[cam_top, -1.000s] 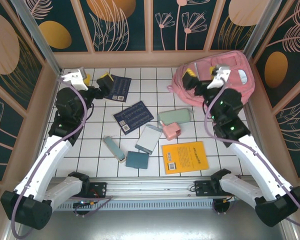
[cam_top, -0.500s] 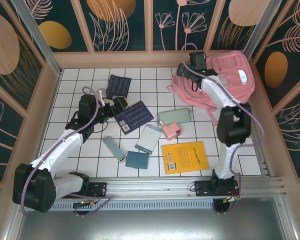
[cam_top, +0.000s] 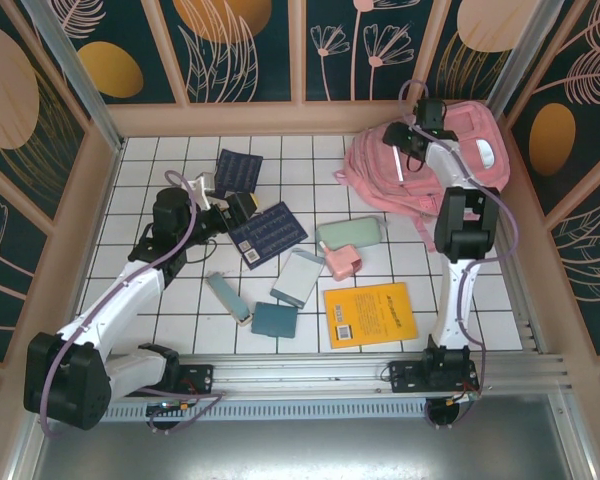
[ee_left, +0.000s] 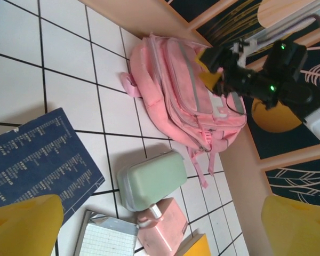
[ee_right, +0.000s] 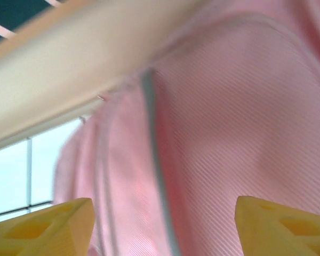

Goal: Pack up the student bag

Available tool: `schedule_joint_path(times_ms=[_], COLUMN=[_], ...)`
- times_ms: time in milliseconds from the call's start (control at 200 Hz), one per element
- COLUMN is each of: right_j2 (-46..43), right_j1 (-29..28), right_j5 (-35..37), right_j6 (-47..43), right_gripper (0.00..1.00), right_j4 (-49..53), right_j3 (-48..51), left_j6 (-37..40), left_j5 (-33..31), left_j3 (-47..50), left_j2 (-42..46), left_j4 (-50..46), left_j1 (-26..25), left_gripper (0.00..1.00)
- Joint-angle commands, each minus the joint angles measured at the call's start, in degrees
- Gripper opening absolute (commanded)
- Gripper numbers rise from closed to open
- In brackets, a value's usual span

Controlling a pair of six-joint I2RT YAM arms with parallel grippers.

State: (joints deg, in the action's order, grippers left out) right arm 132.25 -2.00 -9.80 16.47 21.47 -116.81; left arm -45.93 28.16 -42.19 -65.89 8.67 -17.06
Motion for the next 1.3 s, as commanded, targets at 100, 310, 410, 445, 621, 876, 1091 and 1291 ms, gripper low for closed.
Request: schedule_joint_path(times_ms=[100,310,410,445,621,876,1091,1291], right_j2=[4.28,0.68,0.62,0.96,4.52,-1.48,-7.87,-11.53], right_j1=[-0.59,0.63,0.83,0.90,0.08,-0.22,-0.05,-0.10], right_j5=[-7.83,-9.72,-12.94,-14.32,-18.72,-15.88,-18.33,-21.96], right_j6=[-2.33,-1.70,-1.91,-1.97,-1.51,-1.62,2.15,5.68], right_gripper=[0.66,0.64,0.54,0.50,0.14,0.00,0.00,0.00], right_j4=[3.57,-1.51,-1.57,-1.38,0.70,-2.31,-1.40,-0.47], right_j3=[-1.89,4.60,5.03,5.00,3.36,2.62,-3.75,-6.50], left_j6=[-0.61,0.23,0.10,0.10,-0.05,1.78,4.52,5.86], left_j5=[2.32,1.87,1.76,1.73,1.29,-0.89,-2.99,-2.54], left_j3=[0.73,0.32,0.32,0.28,0.90,-0.26,-3.33,-5.13], left_j2=[-1.15,-1.08,-1.50,-1.60,-1.76,-0.65,-0.83,-0.82], left_j4=[3.78,2.87,2.95,3.04,3.55,0.42,-3.40,-4.71], left_j1=[-0.07,-0.08,-0.02,-0.05,-0.08,-0.08,-0.07,-0.49], left_gripper=[0.94,0.94,0.94,0.94,0.92,0.92,0.91,0.87])
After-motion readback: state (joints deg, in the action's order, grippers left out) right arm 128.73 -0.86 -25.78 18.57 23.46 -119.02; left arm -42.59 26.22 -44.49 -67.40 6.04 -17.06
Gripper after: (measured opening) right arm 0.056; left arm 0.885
